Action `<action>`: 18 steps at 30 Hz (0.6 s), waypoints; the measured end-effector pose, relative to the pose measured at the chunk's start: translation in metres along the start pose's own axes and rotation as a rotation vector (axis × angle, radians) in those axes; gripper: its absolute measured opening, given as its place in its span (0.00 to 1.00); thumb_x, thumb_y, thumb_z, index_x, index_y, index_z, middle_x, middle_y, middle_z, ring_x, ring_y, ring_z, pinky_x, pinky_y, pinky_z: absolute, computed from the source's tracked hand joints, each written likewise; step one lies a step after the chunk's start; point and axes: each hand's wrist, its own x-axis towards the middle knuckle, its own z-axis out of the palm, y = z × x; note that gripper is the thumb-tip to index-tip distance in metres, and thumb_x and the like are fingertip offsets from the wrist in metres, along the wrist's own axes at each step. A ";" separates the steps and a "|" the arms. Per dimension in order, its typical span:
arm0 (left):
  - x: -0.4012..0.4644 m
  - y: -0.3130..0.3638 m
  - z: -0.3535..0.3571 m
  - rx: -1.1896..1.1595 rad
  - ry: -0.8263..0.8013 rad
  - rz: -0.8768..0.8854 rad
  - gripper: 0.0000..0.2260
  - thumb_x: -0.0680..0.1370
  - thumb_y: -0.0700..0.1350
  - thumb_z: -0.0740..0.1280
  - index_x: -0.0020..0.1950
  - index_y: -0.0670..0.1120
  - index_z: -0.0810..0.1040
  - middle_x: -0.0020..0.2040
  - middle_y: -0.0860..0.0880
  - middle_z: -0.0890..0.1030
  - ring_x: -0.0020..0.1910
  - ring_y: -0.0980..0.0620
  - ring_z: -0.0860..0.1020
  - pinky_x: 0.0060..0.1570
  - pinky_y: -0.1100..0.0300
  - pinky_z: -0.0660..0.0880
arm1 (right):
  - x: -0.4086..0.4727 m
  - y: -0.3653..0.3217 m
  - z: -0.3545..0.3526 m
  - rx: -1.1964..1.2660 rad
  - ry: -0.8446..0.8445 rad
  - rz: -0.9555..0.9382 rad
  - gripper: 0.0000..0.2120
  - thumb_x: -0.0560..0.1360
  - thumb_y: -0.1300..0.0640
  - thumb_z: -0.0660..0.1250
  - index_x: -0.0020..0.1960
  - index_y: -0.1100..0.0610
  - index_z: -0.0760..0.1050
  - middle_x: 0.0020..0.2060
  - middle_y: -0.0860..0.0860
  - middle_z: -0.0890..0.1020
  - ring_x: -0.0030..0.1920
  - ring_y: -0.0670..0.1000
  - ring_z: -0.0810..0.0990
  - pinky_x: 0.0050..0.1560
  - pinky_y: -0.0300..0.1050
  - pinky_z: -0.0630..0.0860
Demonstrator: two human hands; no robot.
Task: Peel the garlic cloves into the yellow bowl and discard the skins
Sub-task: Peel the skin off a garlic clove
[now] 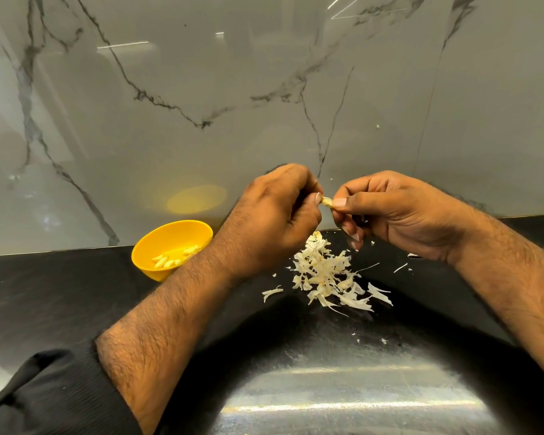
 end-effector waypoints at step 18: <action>0.000 -0.020 -0.007 -0.658 0.009 -0.148 0.14 0.78 0.40 0.78 0.62 0.43 0.84 0.52 0.46 0.87 0.51 0.43 0.84 0.39 0.58 0.80 | -0.001 0.001 -0.002 0.004 -0.024 -0.109 0.09 0.75 0.54 0.71 0.45 0.59 0.86 0.35 0.57 0.80 0.35 0.53 0.79 0.37 0.45 0.79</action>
